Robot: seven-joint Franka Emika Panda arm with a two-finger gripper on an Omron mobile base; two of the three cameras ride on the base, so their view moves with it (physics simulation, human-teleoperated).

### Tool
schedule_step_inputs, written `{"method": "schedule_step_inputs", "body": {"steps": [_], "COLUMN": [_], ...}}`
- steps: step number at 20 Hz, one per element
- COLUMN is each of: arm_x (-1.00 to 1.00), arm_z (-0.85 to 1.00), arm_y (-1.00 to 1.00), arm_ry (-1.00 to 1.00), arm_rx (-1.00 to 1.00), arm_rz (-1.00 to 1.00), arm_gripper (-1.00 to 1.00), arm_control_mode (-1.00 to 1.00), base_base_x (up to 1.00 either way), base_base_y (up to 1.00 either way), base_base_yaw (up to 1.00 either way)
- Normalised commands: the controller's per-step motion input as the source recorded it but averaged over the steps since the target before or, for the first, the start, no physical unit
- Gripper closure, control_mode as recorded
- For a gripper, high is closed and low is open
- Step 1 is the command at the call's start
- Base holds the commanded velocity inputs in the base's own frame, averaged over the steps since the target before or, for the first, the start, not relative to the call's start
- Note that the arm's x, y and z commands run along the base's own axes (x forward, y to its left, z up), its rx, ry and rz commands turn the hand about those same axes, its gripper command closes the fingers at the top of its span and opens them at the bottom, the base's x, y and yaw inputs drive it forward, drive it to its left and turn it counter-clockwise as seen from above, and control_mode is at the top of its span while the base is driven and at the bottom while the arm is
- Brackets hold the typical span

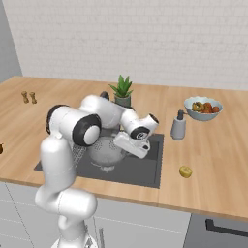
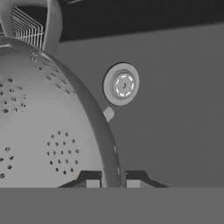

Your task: Put the colander in the sink, put the pear, kiwi in the colander, and turn on the sink faucet and pour water over the colander.

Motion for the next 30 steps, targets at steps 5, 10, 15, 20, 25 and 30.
{"method": "schedule_step_inputs", "body": {"steps": [5,10,15,20,25,30], "arm_x": [0.00,0.16,0.28,0.43,0.36,0.16], "arm_z": [-0.58,-0.47,-0.42,-0.24,-0.43,-0.40], "arm_y": [0.43,0.39,0.22,0.00,0.00,-0.03], "arm_ry": [-0.11,-0.10,-0.10,-0.18,-0.10,-0.04], "arm_rx": [0.09,0.01,0.00,0.03,0.00,0.00], "arm_rz": [0.03,-0.01,-0.15,-0.13,-0.16,-0.17], "arm_gripper": [1.00,1.00,1.00,1.00,1.00,1.00], "arm_control_mode": [-1.00,-1.00,-1.00,-1.00,-1.00,-1.00], "base_base_x": [0.00,0.00,0.00,0.00,0.00,0.00], "base_base_y": [0.00,0.00,0.00,0.00,0.00,0.00], "base_base_yaw": [0.00,0.00,0.00,0.00,0.00,0.00]}}
